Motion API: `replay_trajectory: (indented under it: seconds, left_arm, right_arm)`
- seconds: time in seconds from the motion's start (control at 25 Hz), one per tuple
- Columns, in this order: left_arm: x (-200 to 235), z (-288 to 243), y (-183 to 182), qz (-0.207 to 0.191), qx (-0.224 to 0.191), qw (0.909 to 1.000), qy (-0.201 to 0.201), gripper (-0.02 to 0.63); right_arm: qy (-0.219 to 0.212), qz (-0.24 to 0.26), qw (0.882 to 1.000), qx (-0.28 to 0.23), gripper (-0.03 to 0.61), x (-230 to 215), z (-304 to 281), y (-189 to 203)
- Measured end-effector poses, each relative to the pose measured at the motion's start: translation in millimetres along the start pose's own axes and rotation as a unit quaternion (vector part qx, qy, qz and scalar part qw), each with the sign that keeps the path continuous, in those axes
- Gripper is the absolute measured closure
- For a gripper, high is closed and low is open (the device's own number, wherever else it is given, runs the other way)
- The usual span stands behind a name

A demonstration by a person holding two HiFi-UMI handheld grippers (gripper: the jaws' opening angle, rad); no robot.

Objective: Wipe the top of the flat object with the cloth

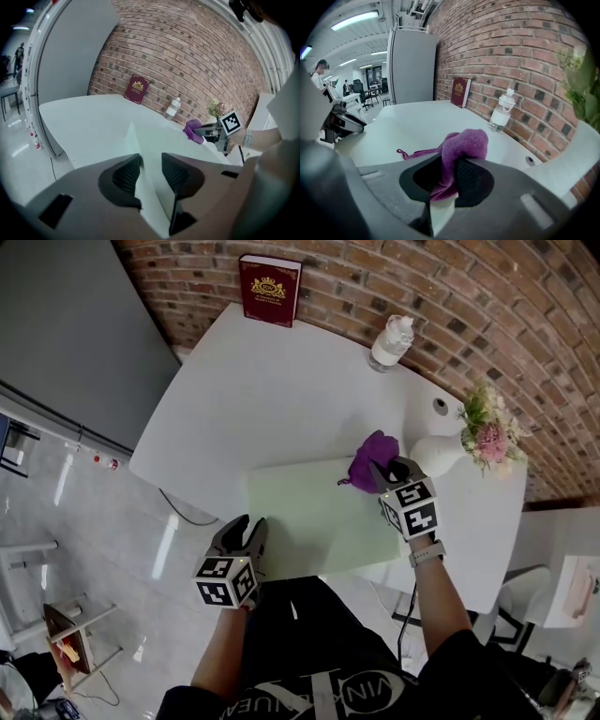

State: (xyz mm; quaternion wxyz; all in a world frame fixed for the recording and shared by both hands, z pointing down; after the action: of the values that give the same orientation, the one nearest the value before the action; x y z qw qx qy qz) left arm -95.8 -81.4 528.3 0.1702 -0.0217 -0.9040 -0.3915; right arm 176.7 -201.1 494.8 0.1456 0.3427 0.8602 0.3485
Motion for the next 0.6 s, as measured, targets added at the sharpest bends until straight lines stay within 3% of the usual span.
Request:
replay_trajectory:
  seconds: [0.24, 0.36, 0.48, 0.52, 0.6]
  left_arm:
    - [0, 0, 1, 0.014, -0.006, 0.9998, -0.010, 0.469]
    - [2, 0, -1, 0.046, -0.015, 0.9988, -0.004, 0.469]
    - [-3, 2, -6, 0.063, -0.043, 0.9966, 0.033, 0.467]
    - [-7, 4, -7, 0.055, -0.049, 0.9961, 0.048, 0.418]
    - [-12, 11, -9, 0.033, -0.052, 0.9957, 0.068, 0.406]
  right_arm:
    - [0.022, 0.010, 1.000, 0.009, 0.517, -18, 13, 12]
    - [0.052, 0.033, 0.998, 0.026, 0.517, -26, 20, 14]
    - [0.097, 0.060, 0.993, 0.037, 0.517, -27, 36, 8]
    - [0.105, 0.062, 0.992, 0.028, 0.517, -22, 44, 2]
    - [0.104, 0.054, 0.993, -0.007, 0.517, -2, 58, -14]
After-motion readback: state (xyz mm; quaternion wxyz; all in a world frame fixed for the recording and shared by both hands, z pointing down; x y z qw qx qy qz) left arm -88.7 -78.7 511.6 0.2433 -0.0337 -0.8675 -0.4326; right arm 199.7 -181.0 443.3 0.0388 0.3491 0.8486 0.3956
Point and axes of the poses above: the fingertips, and each gripper's own axes: z backward along the fingers, x to its left, y out of its underside, the point moved 3 cm from there along z, backward along the fingers, and after that the axes turned 10 degrees about -y, right-handed, at the moved point
